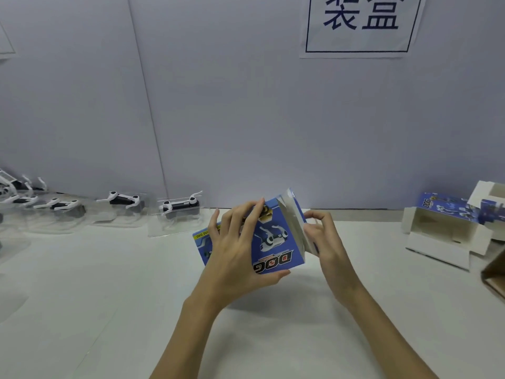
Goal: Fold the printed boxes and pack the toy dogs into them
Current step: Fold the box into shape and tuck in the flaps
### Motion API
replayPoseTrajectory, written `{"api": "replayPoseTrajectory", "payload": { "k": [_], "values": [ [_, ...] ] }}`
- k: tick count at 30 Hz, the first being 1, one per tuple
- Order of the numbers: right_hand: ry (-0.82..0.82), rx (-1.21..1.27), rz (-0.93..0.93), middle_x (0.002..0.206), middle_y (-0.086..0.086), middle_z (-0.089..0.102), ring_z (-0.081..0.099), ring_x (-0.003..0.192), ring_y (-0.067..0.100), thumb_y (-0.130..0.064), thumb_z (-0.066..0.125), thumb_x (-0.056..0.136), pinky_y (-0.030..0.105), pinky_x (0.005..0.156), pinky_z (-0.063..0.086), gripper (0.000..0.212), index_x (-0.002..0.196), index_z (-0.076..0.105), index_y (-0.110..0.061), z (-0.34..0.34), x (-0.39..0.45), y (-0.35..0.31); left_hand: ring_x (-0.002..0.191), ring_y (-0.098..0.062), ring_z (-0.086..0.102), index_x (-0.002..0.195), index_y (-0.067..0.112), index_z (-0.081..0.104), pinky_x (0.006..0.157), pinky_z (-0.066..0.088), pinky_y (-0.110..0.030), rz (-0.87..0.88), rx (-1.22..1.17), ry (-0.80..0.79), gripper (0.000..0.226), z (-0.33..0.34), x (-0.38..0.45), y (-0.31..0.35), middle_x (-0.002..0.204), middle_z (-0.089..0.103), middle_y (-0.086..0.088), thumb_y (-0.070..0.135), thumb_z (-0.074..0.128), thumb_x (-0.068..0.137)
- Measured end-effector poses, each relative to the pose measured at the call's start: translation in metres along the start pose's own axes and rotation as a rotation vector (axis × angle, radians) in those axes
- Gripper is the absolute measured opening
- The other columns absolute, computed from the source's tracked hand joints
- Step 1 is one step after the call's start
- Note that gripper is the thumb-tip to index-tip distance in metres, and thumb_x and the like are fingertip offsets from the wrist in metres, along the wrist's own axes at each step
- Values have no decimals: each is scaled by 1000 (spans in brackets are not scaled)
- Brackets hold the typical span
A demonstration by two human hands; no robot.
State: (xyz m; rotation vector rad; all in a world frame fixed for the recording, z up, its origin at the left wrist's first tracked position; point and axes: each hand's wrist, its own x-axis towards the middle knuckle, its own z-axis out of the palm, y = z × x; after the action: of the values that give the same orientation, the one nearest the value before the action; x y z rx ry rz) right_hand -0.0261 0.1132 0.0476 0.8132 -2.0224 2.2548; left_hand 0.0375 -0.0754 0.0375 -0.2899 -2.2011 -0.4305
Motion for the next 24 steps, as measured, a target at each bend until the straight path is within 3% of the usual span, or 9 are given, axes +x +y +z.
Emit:
{"api": "replayPoseTrajectory", "payload": {
  "k": [3, 6, 9, 16, 19, 24],
  "values": [
    [-54, -11, -52, 121, -15, 70, 68, 117, 12, -43, 50, 106, 25, 73, 61, 37, 142, 51, -37, 2, -4, -3, 147, -19, 34, 159, 23, 25, 121, 16, -69, 1, -3, -12, 114, -1, 0, 0, 158, 37, 1, 79, 70, 71],
    [-62, -24, -46, 131, -12, 66, 65, 123, 14, -41, 51, 97, 33, 74, 65, 48, 145, 50, -46, 9, -6, -3, 150, -22, 32, 161, 26, 20, 121, 14, -70, -17, 37, -22, 119, -2, 0, 4, 160, 33, 0, 87, 65, 69],
    [-50, -100, -74, 135, -8, 63, 64, 124, 17, -42, 54, 95, 43, 79, 66, 55, 150, 48, -42, 14, -8, 0, 148, -25, 33, 161, 26, 19, 121, 17, -69, -26, 93, 10, 121, 0, 1, 11, 157, 36, -6, 83, 69, 68],
    [-38, -162, -123, 131, -12, 64, 64, 123, 16, -39, 55, 94, 38, 79, 66, 53, 146, 50, -42, 13, -8, 5, 137, -24, 38, 156, 23, 28, 107, 39, -66, -10, 119, 128, 113, 3, 1, 17, 150, 43, -7, 71, 79, 66],
    [-57, -140, -142, 130, -14, 65, 64, 125, 15, -37, 54, 95, 31, 76, 65, 49, 143, 51, -46, 13, -9, 4, 139, -24, 36, 153, 34, 32, 108, 37, -60, 28, 155, 143, 101, 4, 1, 17, 152, 39, -7, 74, 74, 71],
    [-62, -135, -168, 131, -20, 65, 64, 123, 11, -37, 52, 98, 30, 74, 64, 49, 146, 50, -47, 11, -10, 2, 143, -25, 28, 131, 42, 54, 107, 34, -59, 92, 192, 134, 65, 4, 1, 14, 154, 38, -13, 75, 67, 77]
  ]
}}
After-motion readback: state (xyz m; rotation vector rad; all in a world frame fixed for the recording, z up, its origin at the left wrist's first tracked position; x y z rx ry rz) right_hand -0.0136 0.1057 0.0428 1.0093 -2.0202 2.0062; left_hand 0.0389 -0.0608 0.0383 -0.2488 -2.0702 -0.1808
